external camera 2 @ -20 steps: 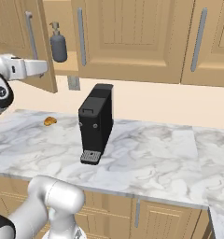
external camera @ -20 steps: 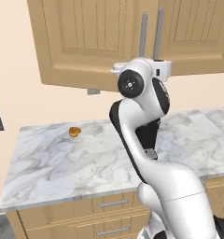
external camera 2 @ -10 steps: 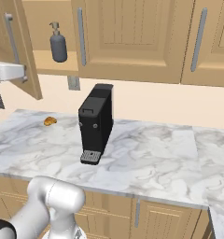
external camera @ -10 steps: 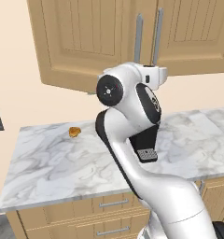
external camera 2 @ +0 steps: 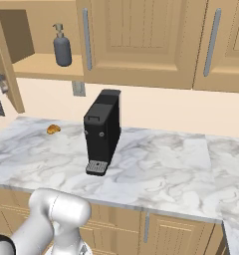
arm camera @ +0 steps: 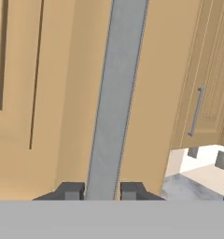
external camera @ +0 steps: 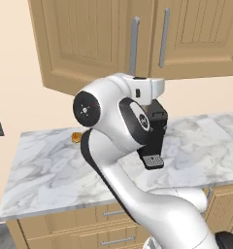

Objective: Pick the soap dispenser and sponge from the cabinet and place them on the counter.

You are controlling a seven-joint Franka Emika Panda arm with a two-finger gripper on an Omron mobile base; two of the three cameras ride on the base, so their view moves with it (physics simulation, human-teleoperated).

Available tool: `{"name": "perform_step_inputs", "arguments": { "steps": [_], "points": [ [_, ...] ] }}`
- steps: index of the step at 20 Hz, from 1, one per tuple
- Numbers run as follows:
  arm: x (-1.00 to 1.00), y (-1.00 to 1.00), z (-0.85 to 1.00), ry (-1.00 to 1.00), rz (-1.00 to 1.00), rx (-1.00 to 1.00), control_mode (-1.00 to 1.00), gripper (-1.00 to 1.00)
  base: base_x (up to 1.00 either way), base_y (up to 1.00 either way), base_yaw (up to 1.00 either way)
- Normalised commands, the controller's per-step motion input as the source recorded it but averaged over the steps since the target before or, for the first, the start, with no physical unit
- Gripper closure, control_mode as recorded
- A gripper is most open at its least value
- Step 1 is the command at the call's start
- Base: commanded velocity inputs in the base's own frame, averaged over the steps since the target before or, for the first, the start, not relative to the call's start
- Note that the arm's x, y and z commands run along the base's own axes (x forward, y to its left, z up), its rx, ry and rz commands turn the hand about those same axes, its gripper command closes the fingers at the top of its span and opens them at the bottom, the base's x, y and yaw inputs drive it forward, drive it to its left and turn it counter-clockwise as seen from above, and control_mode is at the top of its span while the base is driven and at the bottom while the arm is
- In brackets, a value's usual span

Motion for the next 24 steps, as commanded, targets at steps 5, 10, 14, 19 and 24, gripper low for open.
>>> {"name": "perform_step_inputs", "arguments": {
  "steps": [5,10,14,19,24],
  "points": [
    [-0.08,0.09,0.01,-0.03,0.00,-0.02,-1.00,-1.00,0.00,0.00,0.00],
    [-0.13,0.00,0.05,-0.04,0.00,0.00,-1.00,-1.00,0.00,0.00,0.00],
    [-0.49,-0.01,0.17,-0.02,0.00,0.00,-1.00,-1.00,0.00,0.00,0.00],
    [-0.73,-0.08,0.03,0.00,0.00,0.00,-1.00,-1.00,0.00,0.00,0.00],
    [-0.81,-0.21,-0.08,0.02,0.02,0.00,-1.00,-1.00,0.00,0.00,0.00]
  ]
}}
